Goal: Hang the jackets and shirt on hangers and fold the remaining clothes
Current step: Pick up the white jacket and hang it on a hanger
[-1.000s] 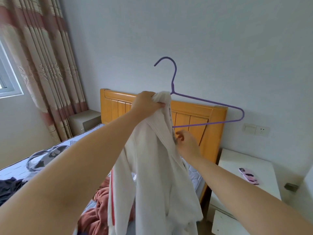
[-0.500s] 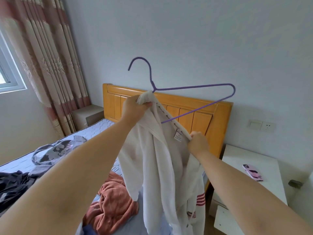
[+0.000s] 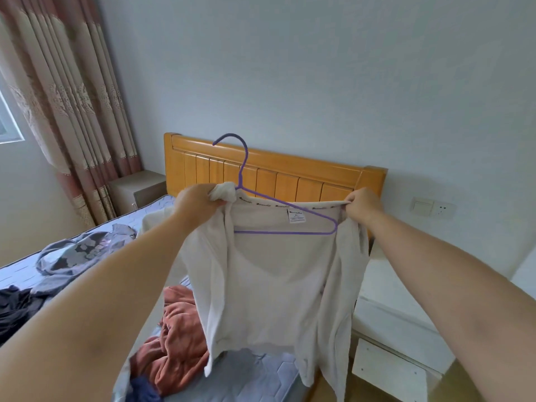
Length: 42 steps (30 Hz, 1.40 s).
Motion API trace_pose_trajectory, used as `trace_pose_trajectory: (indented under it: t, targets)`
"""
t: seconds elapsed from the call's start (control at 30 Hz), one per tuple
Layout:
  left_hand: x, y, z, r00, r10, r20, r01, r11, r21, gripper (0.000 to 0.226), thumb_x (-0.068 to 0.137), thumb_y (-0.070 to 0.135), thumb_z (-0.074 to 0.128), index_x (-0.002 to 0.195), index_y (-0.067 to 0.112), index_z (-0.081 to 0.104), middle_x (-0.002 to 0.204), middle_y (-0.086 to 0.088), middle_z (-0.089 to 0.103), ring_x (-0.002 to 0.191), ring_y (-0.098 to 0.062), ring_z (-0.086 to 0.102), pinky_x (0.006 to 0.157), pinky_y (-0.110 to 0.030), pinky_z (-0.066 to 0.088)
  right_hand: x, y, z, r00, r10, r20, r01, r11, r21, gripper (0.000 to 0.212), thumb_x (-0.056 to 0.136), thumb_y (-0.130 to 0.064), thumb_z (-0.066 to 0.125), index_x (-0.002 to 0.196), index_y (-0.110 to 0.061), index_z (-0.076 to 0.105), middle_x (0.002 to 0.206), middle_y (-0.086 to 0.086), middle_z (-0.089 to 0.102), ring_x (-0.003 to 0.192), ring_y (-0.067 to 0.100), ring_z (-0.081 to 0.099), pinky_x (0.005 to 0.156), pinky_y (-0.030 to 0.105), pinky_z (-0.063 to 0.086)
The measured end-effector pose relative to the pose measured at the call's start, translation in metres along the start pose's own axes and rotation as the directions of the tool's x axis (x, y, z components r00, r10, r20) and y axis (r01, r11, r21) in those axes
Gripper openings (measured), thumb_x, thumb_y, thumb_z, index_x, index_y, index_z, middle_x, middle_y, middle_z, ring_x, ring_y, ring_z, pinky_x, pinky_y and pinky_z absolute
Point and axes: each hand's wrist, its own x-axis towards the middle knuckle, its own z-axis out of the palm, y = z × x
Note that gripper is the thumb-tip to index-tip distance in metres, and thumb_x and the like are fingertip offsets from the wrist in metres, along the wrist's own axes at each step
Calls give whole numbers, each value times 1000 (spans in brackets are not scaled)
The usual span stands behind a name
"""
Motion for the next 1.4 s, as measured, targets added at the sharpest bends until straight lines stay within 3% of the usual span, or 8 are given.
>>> trace_pose_trajectory:
  t: [0.27, 0.43, 0.57, 0.73, 1.0, 1.13, 1.27, 1.4]
  targets:
    - [-10, 26, 13, 992, 119, 47, -128, 936, 328, 14, 93, 31, 53, 88, 19, 58, 83, 1, 63, 75, -17, 58, 63, -28, 43, -3, -47, -12, 990, -139, 15, 139, 981, -134, 22, 84, -2, 47, 87, -4, 68, 94, 14, 67, 89, 31, 61, 69, 32, 45]
    - [-26, 58, 34, 985, 144, 97, -170, 913, 372, 6, 91, 21, 50, 86, 21, 53, 81, 3, 58, 75, -17, 56, 62, -28, 42, -22, -104, -19, 935, -167, -312, 218, 967, 134, 24, 82, -11, 54, 58, -13, 49, 61, 3, 49, 69, 26, 51, 60, 27, 32]
    - [-27, 59, 36, 996, -82, -23, 82, 997, 12, 12, 88, 23, 52, 83, 16, 61, 74, -1, 60, 72, -23, 59, 58, -31, 44, -40, -106, -15, 924, -185, 336, 94, 958, 271, 22, 89, -26, 64, 78, -6, 61, 62, 6, 51, 55, 19, 49, 51, 27, 43]
    - [-27, 51, 26, 990, -125, -65, 119, 989, -91, 14, 87, 23, 54, 82, 15, 63, 70, 1, 58, 70, -23, 59, 51, -26, 36, -27, -64, -25, 993, -56, -101, 86, 942, 324, 34, 92, -32, 52, 70, -7, 59, 61, 5, 50, 62, 23, 51, 60, 34, 46]
    - [-14, 71, 4, 996, -25, -80, 17, 995, -98, 9, 91, 25, 54, 84, 20, 57, 74, 3, 56, 70, -20, 54, 54, -27, 35, -48, -60, -1, 883, -92, 459, -241, 752, 613, 23, 90, -27, 64, 108, -13, 59, 110, 10, 65, 99, 22, 62, 98, 42, 47]
    - [-15, 71, -1, 998, 58, -21, -54, 982, 181, 9, 94, 25, 49, 88, 20, 54, 79, 2, 55, 74, -19, 53, 63, -29, 38, -23, -87, -35, 988, 141, -68, -82, 836, 543, 13, 85, -21, 63, 80, -11, 57, 98, 8, 64, 94, 25, 62, 76, 30, 47]
    - [-26, 73, 13, 980, 183, 83, -199, 937, 287, 7, 92, 23, 53, 91, 18, 58, 85, 3, 60, 77, -17, 58, 63, -27, 45, -24, -121, -69, 884, -92, -459, 245, 926, 286, 24, 93, -22, 53, 79, -4, 57, 84, 6, 57, 85, 20, 52, 71, 26, 34]
    - [-22, 75, 20, 998, 31, 49, -32, 999, 17, 14, 93, 30, 52, 87, 19, 58, 79, 2, 61, 75, -19, 60, 58, -26, 41, -36, -127, -57, 960, -277, -27, 270, 951, -153, 10, 89, -10, 55, 90, -2, 60, 98, 18, 62, 93, 30, 59, 71, 29, 42]
